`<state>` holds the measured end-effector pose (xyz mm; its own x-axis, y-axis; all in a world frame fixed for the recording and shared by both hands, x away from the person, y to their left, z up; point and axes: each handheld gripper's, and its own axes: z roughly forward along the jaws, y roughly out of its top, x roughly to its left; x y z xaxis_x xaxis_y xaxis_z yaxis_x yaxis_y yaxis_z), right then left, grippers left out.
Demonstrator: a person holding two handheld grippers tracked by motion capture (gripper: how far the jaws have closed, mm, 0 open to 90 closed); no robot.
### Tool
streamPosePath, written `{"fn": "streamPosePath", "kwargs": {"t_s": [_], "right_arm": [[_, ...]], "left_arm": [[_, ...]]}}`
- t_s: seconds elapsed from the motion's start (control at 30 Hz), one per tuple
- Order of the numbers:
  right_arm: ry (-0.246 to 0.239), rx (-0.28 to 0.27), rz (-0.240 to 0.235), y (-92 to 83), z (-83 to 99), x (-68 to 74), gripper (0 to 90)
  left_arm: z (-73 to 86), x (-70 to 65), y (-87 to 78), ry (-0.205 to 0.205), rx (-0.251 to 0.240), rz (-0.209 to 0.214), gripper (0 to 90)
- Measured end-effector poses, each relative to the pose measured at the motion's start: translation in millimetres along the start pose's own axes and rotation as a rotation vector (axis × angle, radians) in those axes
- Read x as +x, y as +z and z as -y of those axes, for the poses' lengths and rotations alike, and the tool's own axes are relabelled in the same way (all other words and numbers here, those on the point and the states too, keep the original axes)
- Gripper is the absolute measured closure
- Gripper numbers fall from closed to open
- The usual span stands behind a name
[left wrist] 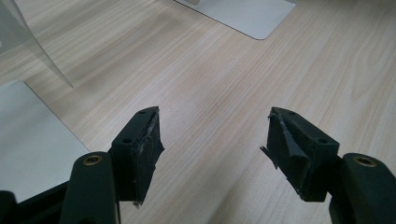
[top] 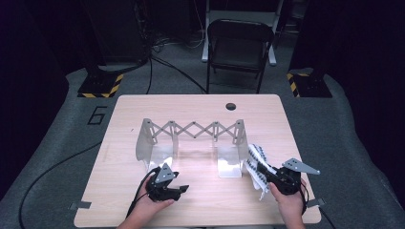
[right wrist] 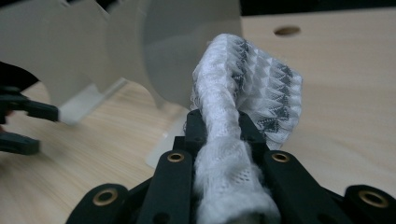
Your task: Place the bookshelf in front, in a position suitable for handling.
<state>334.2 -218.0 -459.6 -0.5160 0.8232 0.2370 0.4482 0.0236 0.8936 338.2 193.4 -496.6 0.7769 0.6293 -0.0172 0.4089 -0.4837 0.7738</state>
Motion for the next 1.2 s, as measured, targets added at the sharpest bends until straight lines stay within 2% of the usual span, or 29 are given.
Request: {"fn": "streamPosePath", "kwargs": {"t_s": [0.1,0.13,0.2,0.23,0.27,0.3,0.33,0.5,0.53,0.57,0.63,0.67,0.73,0.8,0.87,0.9,0.93,1.03,1.07,1.1,1.2], "right_arm": [[-0.064,-0.045,-0.025,-2.5,-16.4,14.6,79.1],[-0.085,-0.046,-0.025,-1.7,-20.4,18.0,79.1],[-0.099,-0.04,-0.026,0.3,-22.9,20.2,79.1],[-0.122,-0.034,-0.017,5.2,-22.8,21.2,79.2],[-0.126,-0.027,-0.012,7.9,-21.1,20.9,79.2],[-0.124,-0.005,-0.018,11.4,-17.4,19.9,79.2],[-0.12,0.044,-0.027,18.6,-7.7,17.6,79.2],[-0.108,0.149,-0.051,35.2,10.7,11.3,79.2],[-0.108,0.149,-0.051,35.2,10.7,11.3,79.2],[-0.114,0.206,-0.046,43.9,17.4,9.4,79.1],[-0.125,0.221,-0.044,46.7,19.6,8.8,79.1],[-0.144,0.261,-0.034,52.7,23.7,8.5,78.8],[-0.141,0.268,-0.02,53.7,24.6,8.9,78.5],[-0.136,0.279,-0.013,55.0,25.7,8.2,76.2],[-0.15,0.292,0.013,53.9,27.0,9.6,68.6],[-0.15,0.292,0.013,53.9,27.0,9.6,68.6],[-0.178,0.291,0.05,54.2,28.5,9.1,59.1],[-0.172,0.264,0.083,55.3,30.1,7.8,50.4],[-0.173,0.273,0.094,56.0,30.3,7.2,48.9],[-0.173,0.273,0.094,56.0,30.3,7.2,48.9],[-0.175,0.317,0.091,58.5,32.5,4.3,43.2]], "left_arm": [[0.7,1.0,-1.0,-0.007,0.004,0.003,34.9],[0.9,1.1,-1.2,-0.007,0.004,0.003,34.9],[1.4,1.0,-1.7,-0.004,0.006,0.003,34.9],[1.8,0.6,-1.7,-0.005,0.003,-0.001,34.9],[2.0,0.8,-2.3,-0.004,0.008,0.003,34.9],[2.3,1.1,-2.8,0.001,0.012,0.003,34.9],[2.6,0.9,-2.7,-0.003,0.01,0.002,34.9],[3.5,1.0,-2.1,-0.003,0.011,-0.012,34.9],[3.5,1.0,-2.1,-0.003,0.011,-0.012,34.9],[3.7,0.3,-2.4,0.0,0.008,-0.018,34.9],[3.7,0.7,-3.6,0.005,0.017,-0.009,34.9],[4.2,0.6,-4.0,0.002,0.011,-0.011,34.9],[4.4,0.8,-4.5,-0.004,0.012,-0.007,35.0],[4.9,1.3,-5.1,-0.011,0.009,-0.008,35.0],[5.3,1.8,-5.3,-0.008,0.005,-0.017,35.0],[5.5,1.6,-5.4,-0.01,0.004,-0.021,35.0],[5.4,1.6,-5.5,-0.009,0.003,-0.021,35.0],[5.1,2.0,-6.1,-0.007,0.007,-0.012,35.0],[5.3,1.6,-5.4,-0.009,0.002,-0.021,35.0],[5.3,1.6,-5.4,-0.009,0.002,-0.021,35.0],[5.2,2.0,-5.1,-0.008,0.011,-0.008,35.0]]}}
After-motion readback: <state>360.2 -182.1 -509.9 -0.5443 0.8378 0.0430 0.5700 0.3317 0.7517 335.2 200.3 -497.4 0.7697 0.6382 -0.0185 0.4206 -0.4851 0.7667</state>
